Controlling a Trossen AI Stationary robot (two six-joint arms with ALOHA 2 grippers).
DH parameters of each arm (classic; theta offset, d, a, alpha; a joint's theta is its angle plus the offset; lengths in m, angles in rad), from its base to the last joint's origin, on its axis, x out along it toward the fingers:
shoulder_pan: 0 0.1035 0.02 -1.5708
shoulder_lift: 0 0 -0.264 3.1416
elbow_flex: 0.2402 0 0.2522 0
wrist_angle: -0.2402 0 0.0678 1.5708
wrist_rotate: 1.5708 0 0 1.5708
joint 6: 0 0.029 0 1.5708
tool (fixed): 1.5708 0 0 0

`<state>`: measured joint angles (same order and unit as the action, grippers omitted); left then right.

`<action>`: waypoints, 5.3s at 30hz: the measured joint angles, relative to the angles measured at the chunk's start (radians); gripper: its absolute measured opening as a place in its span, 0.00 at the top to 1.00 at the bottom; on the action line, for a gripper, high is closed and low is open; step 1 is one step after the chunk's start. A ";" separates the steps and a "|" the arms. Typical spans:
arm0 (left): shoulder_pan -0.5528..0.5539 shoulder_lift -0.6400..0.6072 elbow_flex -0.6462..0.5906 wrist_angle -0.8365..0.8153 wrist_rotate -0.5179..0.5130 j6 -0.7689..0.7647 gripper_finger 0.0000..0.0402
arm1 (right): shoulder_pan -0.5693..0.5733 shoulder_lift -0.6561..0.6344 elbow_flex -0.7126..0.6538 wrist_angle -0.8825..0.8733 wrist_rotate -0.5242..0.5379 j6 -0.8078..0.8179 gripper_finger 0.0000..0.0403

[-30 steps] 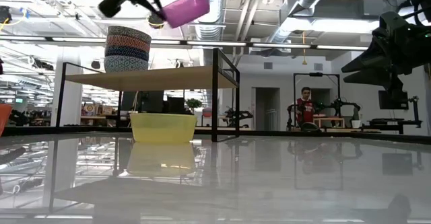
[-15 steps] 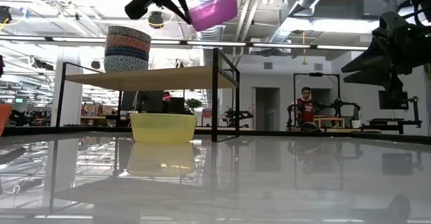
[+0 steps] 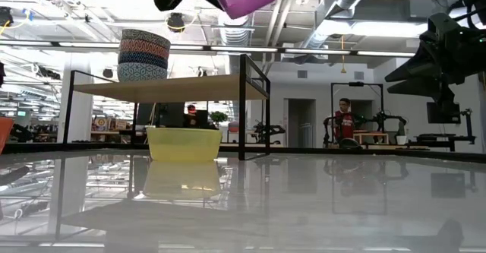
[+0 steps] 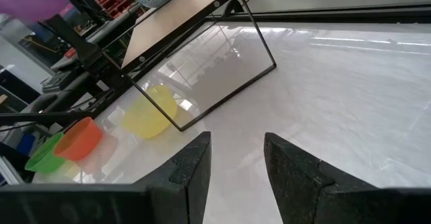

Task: Place and stack bowls onto a shelf
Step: Put the purple bowl on the shelf, then stack the orange bowl on top of the purple bowl on the shelf

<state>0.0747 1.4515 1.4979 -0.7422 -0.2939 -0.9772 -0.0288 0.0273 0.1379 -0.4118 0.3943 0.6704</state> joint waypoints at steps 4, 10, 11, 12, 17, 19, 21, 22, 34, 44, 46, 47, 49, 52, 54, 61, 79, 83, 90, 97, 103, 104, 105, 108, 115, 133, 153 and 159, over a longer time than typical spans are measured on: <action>0.018 0.003 0.000 0.004 0.139 0.196 1.00 | 0.000 0.000 0.000 0.000 0.000 0.000 0.59; 0.077 0.006 0.000 0.064 0.272 0.545 1.00 | 0.000 0.000 0.000 0.000 0.000 0.000 0.59; 0.096 0.006 0.000 0.068 0.295 0.601 1.00 | 0.000 0.000 0.000 0.000 0.000 0.000 0.59; 0.116 0.006 0.000 0.068 0.321 0.658 1.00 | 0.000 0.000 0.000 0.000 0.000 0.000 0.59; 0.231 0.006 0.000 0.062 0.445 0.929 1.00 | 0.000 0.000 0.000 0.000 0.000 0.002 0.59; 0.281 0.006 0.000 0.062 0.489 1.014 1.00 | 0.000 0.000 0.000 0.000 0.000 0.002 0.59; 0.333 0.006 0.000 0.062 0.515 1.086 1.00 | 0.000 0.000 0.000 0.000 0.000 0.003 0.59; 0.360 0.006 0.000 0.062 0.523 1.122 1.00 | 0.000 0.000 0.000 0.000 0.000 0.008 0.59; 0.523 0.006 -0.001 0.059 0.536 1.638 1.00 | 0.000 0.000 0.000 0.000 0.014 0.037 0.59; 0.511 0.065 -0.001 -0.003 0.488 1.805 1.00 | 0.000 0.000 -0.002 -0.001 0.106 0.039 0.59; 0.500 0.080 -0.002 -0.021 0.479 1.808 1.00 | 0.000 0.000 -0.002 -0.001 0.106 0.039 0.59; 0.494 0.082 -0.002 -0.025 0.472 1.808 1.00 | 0.000 0.000 -0.002 -0.001 0.106 0.041 0.59; 0.483 0.083 0.000 -0.034 0.453 1.817 1.00 | 0.000 0.000 -0.002 0.000 0.106 0.053 0.59; 0.470 0.087 0.038 -0.103 0.421 1.839 1.00 | 0.000 0.000 -0.002 0.000 0.106 0.062 0.59; 0.464 0.089 0.075 -0.135 0.398 1.857 1.00 | 0.000 0.000 -0.002 0.000 0.106 0.063 0.59; 0.466 0.089 0.112 -0.218 0.367 1.962 1.00 | 0.000 0.000 -0.002 0.000 0.105 0.063 0.59; 0.427 0.153 0.111 -0.213 0.262 2.147 1.00 | -0.028 0.000 -0.001 0.001 0.106 0.064 0.59; 0.427 0.155 0.110 -0.206 0.253 2.151 1.00 | -0.045 0.000 -0.001 0.000 0.105 0.064 0.59; 0.421 0.155 0.110 -0.179 0.251 2.144 0.96 | -0.081 0.000 0.000 0.001 0.105 0.064 0.59; 0.406 0.154 0.109 -0.143 0.227 2.105 0.81 | -0.092 0.000 0.000 0.001 0.105 0.064 0.59; 0.357 0.153 0.127 -0.058 0.138 2.021 0.71 | -0.092 0.000 0.000 0.001 0.105 0.064 0.59; 0.346 0.153 0.148 -0.056 0.130 1.980 0.70 | -0.092 0.000 0.000 0.001 0.105 0.064 0.59; 0.335 0.153 0.173 -0.056 0.127 1.935 0.70 | -0.092 0.000 0.000 0.001 0.105 0.064 0.59; 0.296 0.149 0.261 -0.087 0.121 1.722 0.70 | -0.092 0.000 0.000 0.001 0.105 0.064 0.59; 0.161 0.147 0.478 -0.349 0.107 0.868 0.70 | -0.092 0.000 0.000 0.001 0.103 0.064 0.59; -0.357 0.186 0.513 -0.829 0.153 -0.125 0.70 | -0.092 0.000 0.000 0.001 0.097 0.054 0.59; -0.703 0.195 0.119 -0.829 0.350 -0.896 0.70 | -0.092 0.000 0.000 0.001 0.097 0.051 0.59; -0.752 0.182 -0.054 -0.786 0.395 -0.916 0.70 | -0.092 0.000 0.000 0.001 0.098 0.051 0.59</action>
<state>-0.6771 1.6333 1.4440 -1.5287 0.1016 -1.8936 -0.1204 0.0269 0.1383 -0.4110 0.4919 0.7216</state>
